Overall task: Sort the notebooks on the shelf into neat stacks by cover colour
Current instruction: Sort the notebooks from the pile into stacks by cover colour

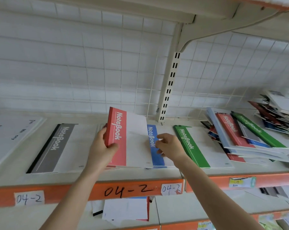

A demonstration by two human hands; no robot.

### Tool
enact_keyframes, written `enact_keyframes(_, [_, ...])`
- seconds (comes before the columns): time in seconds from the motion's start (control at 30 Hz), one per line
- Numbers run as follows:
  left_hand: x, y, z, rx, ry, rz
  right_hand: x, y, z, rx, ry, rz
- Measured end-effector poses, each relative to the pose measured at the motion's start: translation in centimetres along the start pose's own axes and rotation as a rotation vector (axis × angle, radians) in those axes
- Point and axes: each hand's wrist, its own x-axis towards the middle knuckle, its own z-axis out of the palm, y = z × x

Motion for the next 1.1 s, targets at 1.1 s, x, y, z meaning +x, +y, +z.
enact_keyframes(1.1, [-1.0,2.9,8.8,1.127,-0.354,0.416,-1.9,4.1,-5.0,-1.053,0.197,-0.217])
